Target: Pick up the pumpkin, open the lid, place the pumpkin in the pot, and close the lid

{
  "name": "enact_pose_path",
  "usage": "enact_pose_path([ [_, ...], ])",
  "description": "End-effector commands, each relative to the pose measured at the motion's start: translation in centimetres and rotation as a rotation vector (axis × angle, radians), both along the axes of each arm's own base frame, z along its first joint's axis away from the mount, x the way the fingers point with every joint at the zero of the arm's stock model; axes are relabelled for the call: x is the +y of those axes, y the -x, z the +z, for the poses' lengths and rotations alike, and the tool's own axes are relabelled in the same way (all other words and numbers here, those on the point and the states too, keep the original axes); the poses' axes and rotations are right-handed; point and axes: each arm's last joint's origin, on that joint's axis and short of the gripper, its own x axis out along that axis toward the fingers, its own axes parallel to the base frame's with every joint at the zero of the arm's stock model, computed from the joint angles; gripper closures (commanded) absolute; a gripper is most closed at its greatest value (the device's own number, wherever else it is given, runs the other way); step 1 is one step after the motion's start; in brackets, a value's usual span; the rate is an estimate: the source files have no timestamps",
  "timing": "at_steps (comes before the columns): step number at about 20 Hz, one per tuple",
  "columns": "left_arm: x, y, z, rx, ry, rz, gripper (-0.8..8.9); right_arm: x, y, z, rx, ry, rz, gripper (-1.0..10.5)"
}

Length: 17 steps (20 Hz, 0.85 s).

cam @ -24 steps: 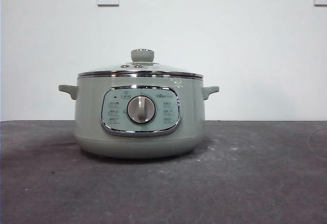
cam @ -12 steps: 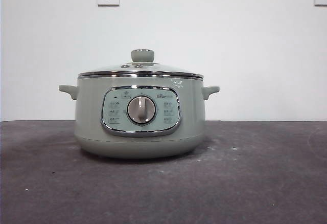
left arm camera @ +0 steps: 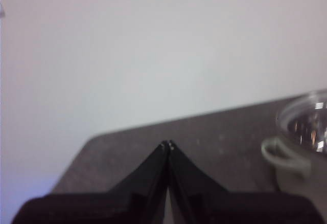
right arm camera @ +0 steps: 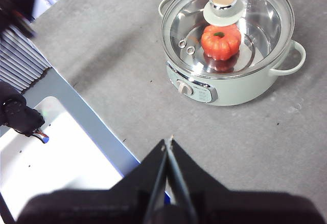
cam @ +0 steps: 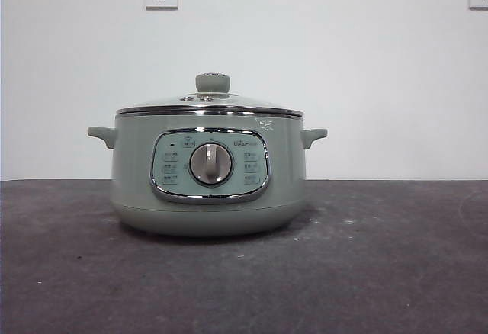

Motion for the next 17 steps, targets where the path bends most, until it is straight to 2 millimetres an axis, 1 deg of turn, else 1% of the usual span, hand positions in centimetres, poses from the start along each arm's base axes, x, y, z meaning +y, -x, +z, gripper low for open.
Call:
enact_pose_path([
  [1,0.1,-0.2,-2.4,0.031,0.042,0.001,8.17,-0.1,0.1,-0.1,0.015,0.005,-0.005,9.5],
  [4,0.1,-0.4,-5.2,0.076,0.089,-0.002,8.17,-0.1,0.1,-0.1,0.015,0.005,-0.005,9.5],
  [6,0.1,-0.5,-6.6,0.099,0.104,-0.002,8.17,-0.1,0.1,-0.1,0.015,0.005,-0.005,9.5],
  [8,0.1,-0.5,-7.4,0.121,0.107,-0.001,8.17,-0.1,0.1,-0.1,0.015,0.005,-0.005,9.5],
  [17,0.0,0.0,-8.8,0.257,0.129,0.009,8.17,-0.1,0.2,-0.1,0.014,0.004,-0.005,9.5],
])
